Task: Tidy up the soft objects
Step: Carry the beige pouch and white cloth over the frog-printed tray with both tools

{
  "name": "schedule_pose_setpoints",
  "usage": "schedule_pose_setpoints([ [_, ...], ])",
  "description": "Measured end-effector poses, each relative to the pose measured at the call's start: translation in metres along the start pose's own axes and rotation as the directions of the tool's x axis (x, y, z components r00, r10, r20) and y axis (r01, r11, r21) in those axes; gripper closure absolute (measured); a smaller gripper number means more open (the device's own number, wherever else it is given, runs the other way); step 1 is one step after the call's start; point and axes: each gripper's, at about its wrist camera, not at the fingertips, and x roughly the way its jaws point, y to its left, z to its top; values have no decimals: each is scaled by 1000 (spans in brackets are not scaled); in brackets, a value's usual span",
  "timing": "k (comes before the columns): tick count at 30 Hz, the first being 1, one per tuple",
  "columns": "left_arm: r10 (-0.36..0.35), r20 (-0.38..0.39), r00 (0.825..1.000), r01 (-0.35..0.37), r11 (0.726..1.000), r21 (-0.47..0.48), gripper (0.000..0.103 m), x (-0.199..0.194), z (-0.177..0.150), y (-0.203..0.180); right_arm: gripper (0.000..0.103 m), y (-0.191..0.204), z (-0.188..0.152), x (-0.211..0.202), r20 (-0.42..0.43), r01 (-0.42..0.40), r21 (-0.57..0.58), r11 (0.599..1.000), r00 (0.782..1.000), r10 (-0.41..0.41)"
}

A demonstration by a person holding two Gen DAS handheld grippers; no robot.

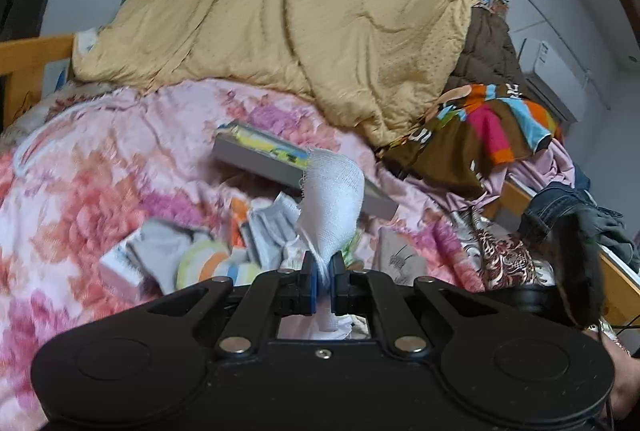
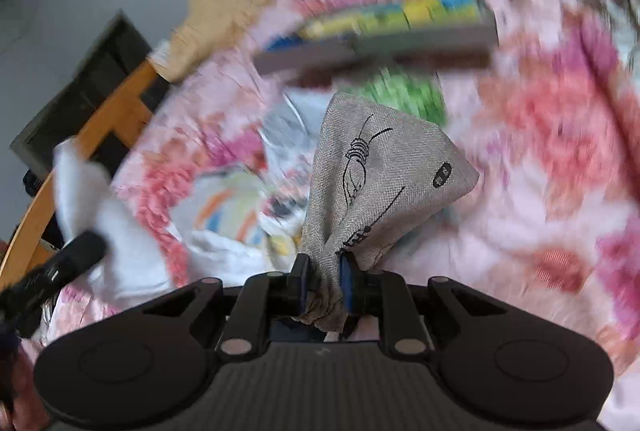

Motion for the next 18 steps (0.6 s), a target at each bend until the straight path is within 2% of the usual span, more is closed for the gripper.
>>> schedule_pose_setpoints([
  [4, -16, 15, 1000, 16, 1000, -12, 98, 9, 16, 0, 85, 15, 5, -24, 151, 22, -101, 995, 989, -7],
  [10, -27, 59, 998, 27, 1000, 8, 98, 38, 50, -3, 85, 18, 22, -49, 327, 10, -153, 988, 944, 41],
  [14, -29, 80, 996, 28, 1000, 6, 98, 65, 73, -1, 84, 15, 45, -50, 384, 8, -179, 984, 921, 62],
  [18, -25, 83, 996, 26, 1000, -8, 98, 106, 95, 3, 84, 10, 77, -29, 395, 36, -191, 981, 918, 43],
])
